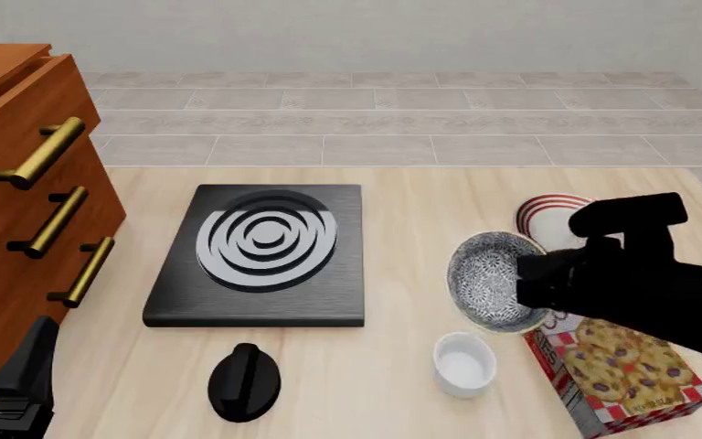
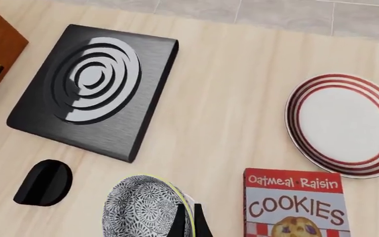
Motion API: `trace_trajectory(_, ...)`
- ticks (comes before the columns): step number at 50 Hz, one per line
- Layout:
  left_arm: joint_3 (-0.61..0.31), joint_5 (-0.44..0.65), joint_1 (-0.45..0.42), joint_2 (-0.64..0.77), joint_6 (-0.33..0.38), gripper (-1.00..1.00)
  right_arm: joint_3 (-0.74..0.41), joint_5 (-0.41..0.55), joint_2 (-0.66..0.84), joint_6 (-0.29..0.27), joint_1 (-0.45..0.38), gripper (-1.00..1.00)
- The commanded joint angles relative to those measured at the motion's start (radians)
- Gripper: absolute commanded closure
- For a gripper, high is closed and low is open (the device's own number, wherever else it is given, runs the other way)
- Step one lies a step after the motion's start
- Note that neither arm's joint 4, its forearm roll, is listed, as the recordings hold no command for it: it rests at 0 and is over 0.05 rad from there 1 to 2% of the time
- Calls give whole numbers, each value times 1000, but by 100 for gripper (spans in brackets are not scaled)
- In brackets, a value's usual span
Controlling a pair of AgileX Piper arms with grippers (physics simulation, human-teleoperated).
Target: Pick the akita bowl next to the ramekin and place it on the plate.
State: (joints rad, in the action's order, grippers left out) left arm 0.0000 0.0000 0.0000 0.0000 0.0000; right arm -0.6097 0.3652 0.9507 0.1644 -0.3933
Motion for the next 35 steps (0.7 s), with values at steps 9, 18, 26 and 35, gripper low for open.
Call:
trace_trajectory(9,0,0,0,0,0,-100,-67,-14,46,-34,88,100)
trace_trajectory(18,0,0,0,0,0,-100,-87,-25,66,-54,140,100)
trace_trajectory(26,0,0,0,0,0,-100,-106,-25,75,-55,161,100)
trace_trajectory(35,0,0,0,0,0,-100,-138,-21,95,-73,197,100)
